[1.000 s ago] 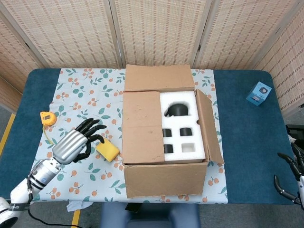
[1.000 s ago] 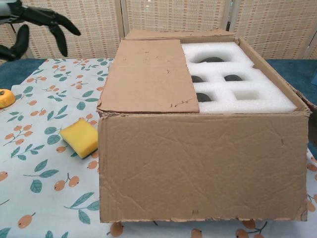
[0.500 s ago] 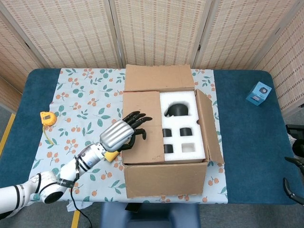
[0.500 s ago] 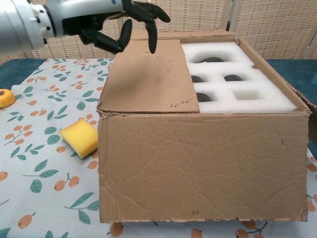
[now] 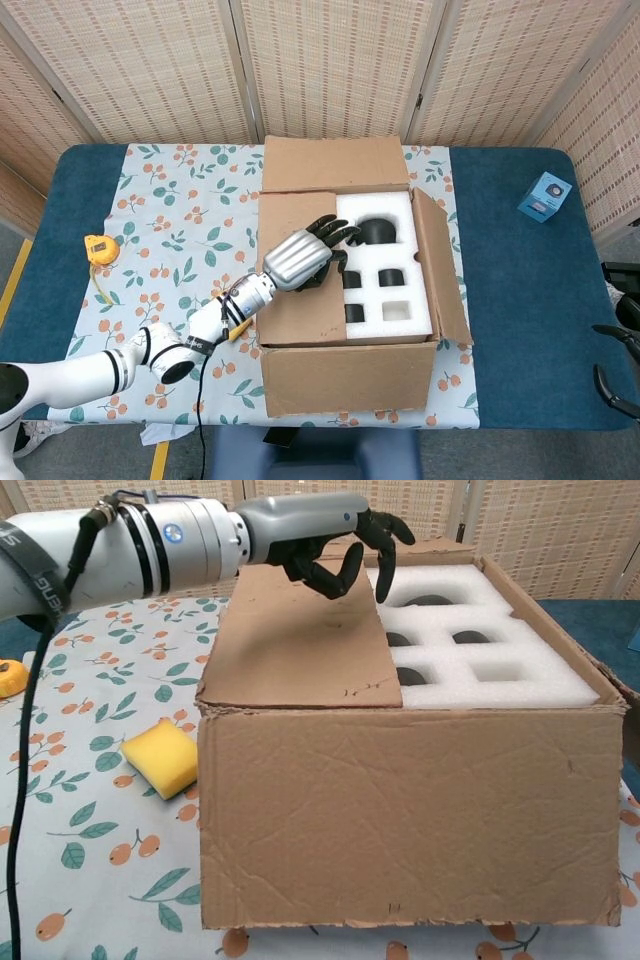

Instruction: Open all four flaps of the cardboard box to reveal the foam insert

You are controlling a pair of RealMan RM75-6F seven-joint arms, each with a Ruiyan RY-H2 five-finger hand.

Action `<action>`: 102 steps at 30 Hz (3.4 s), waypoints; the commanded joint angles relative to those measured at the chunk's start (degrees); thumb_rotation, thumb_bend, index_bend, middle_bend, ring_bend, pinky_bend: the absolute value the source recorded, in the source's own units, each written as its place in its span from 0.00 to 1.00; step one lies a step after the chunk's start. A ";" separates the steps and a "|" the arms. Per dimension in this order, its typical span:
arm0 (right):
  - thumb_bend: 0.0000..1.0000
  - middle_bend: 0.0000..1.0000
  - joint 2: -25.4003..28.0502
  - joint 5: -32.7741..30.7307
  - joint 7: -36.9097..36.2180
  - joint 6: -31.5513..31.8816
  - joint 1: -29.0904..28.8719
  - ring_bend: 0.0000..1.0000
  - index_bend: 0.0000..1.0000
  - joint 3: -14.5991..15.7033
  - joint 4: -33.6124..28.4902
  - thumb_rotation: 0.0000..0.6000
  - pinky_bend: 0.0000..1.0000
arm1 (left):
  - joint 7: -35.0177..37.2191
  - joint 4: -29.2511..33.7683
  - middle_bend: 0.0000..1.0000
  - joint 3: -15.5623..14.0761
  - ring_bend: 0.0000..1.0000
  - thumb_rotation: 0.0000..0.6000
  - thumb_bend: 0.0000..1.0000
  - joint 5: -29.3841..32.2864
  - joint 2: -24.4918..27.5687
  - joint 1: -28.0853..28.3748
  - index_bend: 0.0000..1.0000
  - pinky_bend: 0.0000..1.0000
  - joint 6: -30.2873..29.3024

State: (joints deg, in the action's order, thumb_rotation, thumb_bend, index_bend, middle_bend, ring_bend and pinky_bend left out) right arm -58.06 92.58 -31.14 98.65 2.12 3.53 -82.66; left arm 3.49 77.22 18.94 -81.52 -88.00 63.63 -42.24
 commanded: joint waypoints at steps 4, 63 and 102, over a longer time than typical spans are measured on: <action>0.54 0.00 0.15 -0.65 -1.69 -1.94 -0.34 0.00 0.26 -0.57 0.86 0.48 0.00 | 2.48 -4.14 0.09 0.03 0.00 1.00 1.00 -0.07 -2.43 2.71 0.55 0.00 -0.22; 0.54 0.00 1.13 1.80 -4.11 -5.91 -0.43 0.00 0.26 -0.82 0.62 0.48 0.00 | -14.34 -4.85 0.07 -2.46 0.00 1.00 1.00 5.98 -3.35 4.54 0.66 0.00 -6.42; 0.55 0.00 1.03 3.24 -2.71 -5.96 -0.51 0.00 0.26 -0.18 -0.30 0.48 0.00 | -35.05 14.92 0.07 -1.66 0.00 1.00 1.00 17.38 13.83 -3.27 0.69 0.00 -16.58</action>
State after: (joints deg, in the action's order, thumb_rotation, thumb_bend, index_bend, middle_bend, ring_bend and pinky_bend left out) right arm -57.02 95.83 -33.87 92.70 1.62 3.34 -82.95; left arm -31.51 91.94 17.34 -64.28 -74.43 60.58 -58.66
